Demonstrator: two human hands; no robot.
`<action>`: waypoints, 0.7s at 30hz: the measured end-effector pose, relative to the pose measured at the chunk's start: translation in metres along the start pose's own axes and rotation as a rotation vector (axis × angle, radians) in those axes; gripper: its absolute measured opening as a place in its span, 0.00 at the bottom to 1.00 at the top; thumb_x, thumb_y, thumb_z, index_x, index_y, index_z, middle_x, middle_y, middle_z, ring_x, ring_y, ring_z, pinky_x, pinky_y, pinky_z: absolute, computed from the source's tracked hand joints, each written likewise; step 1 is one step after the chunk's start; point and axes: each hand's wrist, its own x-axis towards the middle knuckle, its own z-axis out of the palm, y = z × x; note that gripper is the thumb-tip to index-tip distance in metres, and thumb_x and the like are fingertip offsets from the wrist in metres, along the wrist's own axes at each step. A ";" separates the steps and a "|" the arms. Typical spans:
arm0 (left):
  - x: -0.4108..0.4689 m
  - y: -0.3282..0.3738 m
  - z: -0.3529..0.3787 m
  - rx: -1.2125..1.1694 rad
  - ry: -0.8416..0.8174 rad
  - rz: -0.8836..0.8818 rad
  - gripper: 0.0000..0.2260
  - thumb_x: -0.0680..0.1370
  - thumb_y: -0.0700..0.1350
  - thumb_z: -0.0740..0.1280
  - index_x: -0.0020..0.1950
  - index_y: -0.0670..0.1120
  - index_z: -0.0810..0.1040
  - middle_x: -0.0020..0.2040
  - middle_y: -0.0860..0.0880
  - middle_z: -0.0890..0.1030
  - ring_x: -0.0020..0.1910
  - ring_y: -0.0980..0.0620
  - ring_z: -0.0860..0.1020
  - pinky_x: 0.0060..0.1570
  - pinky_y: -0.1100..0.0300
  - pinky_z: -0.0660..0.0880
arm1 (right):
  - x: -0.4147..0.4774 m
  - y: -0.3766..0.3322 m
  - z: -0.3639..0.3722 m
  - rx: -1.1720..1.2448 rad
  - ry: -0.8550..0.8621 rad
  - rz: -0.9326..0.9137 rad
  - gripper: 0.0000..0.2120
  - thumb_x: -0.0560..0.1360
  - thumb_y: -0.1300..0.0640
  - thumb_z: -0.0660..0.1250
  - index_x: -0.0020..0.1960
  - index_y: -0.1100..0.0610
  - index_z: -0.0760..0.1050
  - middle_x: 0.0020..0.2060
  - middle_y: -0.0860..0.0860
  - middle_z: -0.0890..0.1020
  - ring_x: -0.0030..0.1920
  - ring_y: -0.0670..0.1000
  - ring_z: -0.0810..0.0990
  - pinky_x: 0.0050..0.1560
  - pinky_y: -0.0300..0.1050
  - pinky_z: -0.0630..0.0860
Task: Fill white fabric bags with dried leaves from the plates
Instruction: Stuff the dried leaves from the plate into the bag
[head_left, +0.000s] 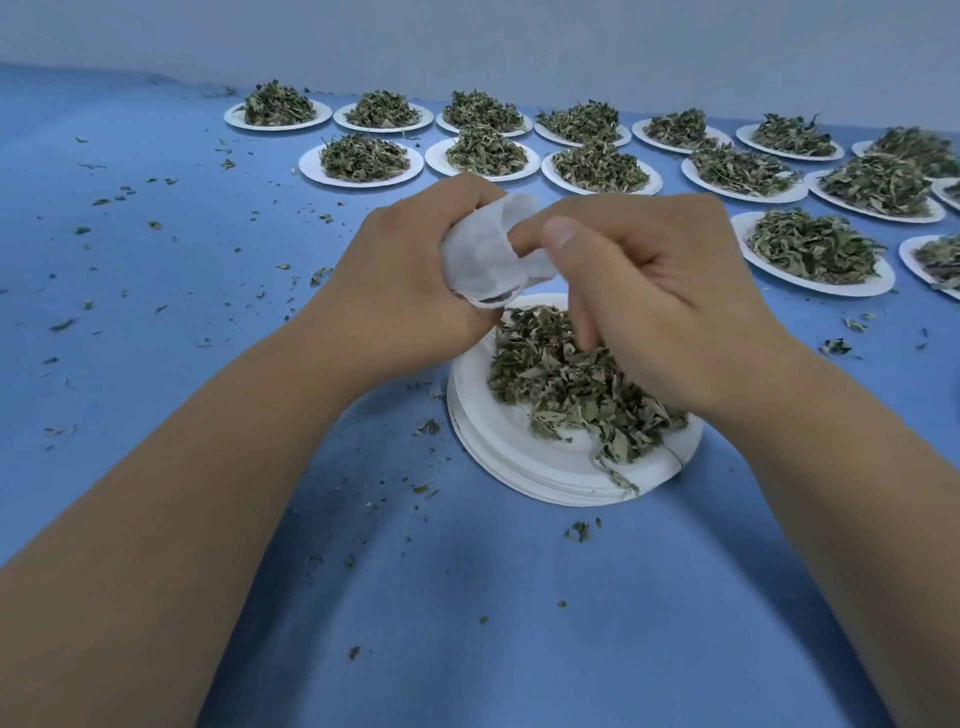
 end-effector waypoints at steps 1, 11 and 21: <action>0.000 0.000 0.000 0.001 0.003 -0.002 0.15 0.70 0.53 0.72 0.56 0.57 0.77 0.48 0.60 0.78 0.44 0.59 0.78 0.39 0.66 0.73 | 0.000 0.000 -0.001 0.005 0.006 0.000 0.20 0.82 0.56 0.58 0.43 0.70 0.79 0.28 0.60 0.71 0.28 0.56 0.68 0.33 0.54 0.68; 0.001 0.001 -0.005 0.004 0.009 -0.030 0.15 0.70 0.52 0.71 0.50 0.67 0.71 0.49 0.65 0.78 0.47 0.64 0.77 0.41 0.72 0.72 | -0.004 0.001 -0.011 -0.051 0.026 0.040 0.10 0.79 0.54 0.64 0.48 0.52 0.85 0.40 0.49 0.85 0.39 0.60 0.81 0.41 0.52 0.77; 0.001 -0.002 -0.007 0.058 -0.054 -0.058 0.18 0.67 0.55 0.68 0.55 0.65 0.72 0.48 0.66 0.78 0.48 0.68 0.76 0.36 0.76 0.71 | -0.027 0.020 -0.002 -0.367 -0.461 0.139 0.26 0.77 0.39 0.68 0.72 0.44 0.71 0.66 0.37 0.75 0.63 0.35 0.70 0.62 0.27 0.61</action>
